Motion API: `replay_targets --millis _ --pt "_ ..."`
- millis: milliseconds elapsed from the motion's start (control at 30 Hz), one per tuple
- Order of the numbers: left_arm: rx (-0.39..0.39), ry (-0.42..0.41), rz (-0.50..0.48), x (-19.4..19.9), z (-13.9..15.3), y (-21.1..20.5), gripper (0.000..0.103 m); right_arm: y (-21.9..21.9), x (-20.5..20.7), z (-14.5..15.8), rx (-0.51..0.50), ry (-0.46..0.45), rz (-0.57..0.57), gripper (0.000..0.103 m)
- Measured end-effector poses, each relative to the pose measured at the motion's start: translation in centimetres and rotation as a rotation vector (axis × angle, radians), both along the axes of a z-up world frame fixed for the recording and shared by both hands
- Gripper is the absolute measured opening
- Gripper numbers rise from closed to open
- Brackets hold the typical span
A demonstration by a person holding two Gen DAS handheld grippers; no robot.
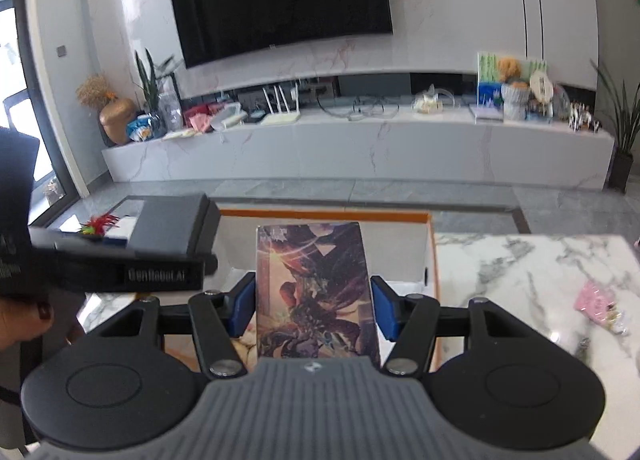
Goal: Organize objects
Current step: 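Lower the grey case and card deck into the orange box and open both grippers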
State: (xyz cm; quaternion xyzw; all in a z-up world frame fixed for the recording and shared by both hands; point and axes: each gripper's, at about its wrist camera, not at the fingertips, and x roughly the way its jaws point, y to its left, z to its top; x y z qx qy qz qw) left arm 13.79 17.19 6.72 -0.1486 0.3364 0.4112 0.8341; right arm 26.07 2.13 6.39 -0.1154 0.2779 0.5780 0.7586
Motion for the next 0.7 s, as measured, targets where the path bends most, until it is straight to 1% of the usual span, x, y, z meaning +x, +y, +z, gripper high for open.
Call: replay_targets --millis 67,133,233,367,467,600,700 --pt "-0.007 0.006 -0.012 1.3 -0.4 1.2 0.094 2.0 0.7 -1.1 -0.044 -0.004 0.008 0.061" --pt "-0.039 0.017 -0.026 2.4 -1.1 2.4 0.094 3.8 1.4 -2.0 -0.088 -0.003 0.034 0.061" --pt "-0.067 0.05 -0.046 3.8 -2.3 3.7 0.094 7.0 2.2 -2.8 -0.191 -0.02 0.134 0.061" --pt "-0.126 0.143 -0.083 5.4 -4.9 4.6 0.094 10.6 3.2 -3.8 -0.347 -0.073 0.23 0.061" --pt "-0.179 0.187 -0.082 5.9 -6.1 5.2 0.094 12.6 3.6 -4.6 -0.416 -0.072 0.264 0.061" --pt "-0.203 0.26 -0.126 7.3 -6.8 5.5 0.093 14.2 4.1 -6.4 -0.507 -0.042 0.294 0.061" --pt "-0.212 0.316 -0.149 8.6 -7.3 6.0 0.092 14.9 3.6 -7.5 -0.573 -0.065 0.305 0.06"
